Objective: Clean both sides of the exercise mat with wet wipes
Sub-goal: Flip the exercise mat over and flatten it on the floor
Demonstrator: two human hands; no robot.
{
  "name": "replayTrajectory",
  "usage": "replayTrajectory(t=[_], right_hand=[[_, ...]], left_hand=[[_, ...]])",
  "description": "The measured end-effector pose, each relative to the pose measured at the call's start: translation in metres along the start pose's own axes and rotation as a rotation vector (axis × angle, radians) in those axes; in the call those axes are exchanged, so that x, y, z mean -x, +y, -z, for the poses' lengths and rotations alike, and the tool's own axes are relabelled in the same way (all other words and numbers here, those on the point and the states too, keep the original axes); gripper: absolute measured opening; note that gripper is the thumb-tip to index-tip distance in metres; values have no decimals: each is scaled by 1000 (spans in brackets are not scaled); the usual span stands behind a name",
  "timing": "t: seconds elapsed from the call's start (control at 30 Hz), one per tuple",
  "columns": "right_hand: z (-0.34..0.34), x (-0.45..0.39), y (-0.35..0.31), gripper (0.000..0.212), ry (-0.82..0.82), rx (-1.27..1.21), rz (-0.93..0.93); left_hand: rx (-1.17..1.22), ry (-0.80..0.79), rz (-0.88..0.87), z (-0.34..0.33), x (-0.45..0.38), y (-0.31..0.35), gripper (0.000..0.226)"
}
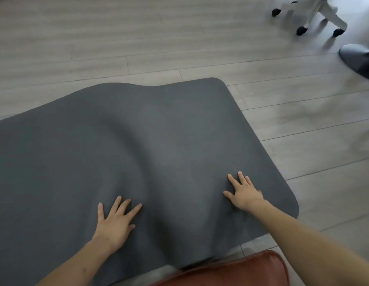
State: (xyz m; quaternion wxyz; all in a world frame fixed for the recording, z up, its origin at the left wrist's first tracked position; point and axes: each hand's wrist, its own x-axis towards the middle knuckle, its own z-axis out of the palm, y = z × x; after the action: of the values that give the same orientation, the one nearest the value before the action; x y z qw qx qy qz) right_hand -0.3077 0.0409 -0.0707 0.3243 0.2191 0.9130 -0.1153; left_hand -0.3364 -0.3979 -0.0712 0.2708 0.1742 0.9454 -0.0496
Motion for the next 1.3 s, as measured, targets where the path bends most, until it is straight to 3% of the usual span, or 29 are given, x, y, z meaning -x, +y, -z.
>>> replayTrajectory(t=[0.1,0.23,0.37,0.53,0.7,0.87,1.0,1.17,1.3], right_hand=[[18,12,-34,79,-22,-73,0],[24,48,-121,77,205,-139,363],[0,62,-201,80,289,46,594],[-67,14,-191,78,171,236,433],[-78,-9,-186,75,272,208,459],[-78,-9,-189,77,246,211,450],[-93,14,-208,85,208,184,429],[-121,43,-248,77,144,179,458],[-114,42,-247,75,94,235,454]], left_hand=[[121,71,56,-1,8,-2,68],[182,154,118,3,17,-5,70],[123,113,205,-5,23,-20,72],[54,176,143,-33,15,-39,64],[-19,214,147,-72,3,-58,63],[-26,291,123,-82,-1,-63,62],[-48,282,109,-81,11,-84,68],[-145,276,69,-82,30,-140,72],[-146,170,103,-78,27,-131,73]])
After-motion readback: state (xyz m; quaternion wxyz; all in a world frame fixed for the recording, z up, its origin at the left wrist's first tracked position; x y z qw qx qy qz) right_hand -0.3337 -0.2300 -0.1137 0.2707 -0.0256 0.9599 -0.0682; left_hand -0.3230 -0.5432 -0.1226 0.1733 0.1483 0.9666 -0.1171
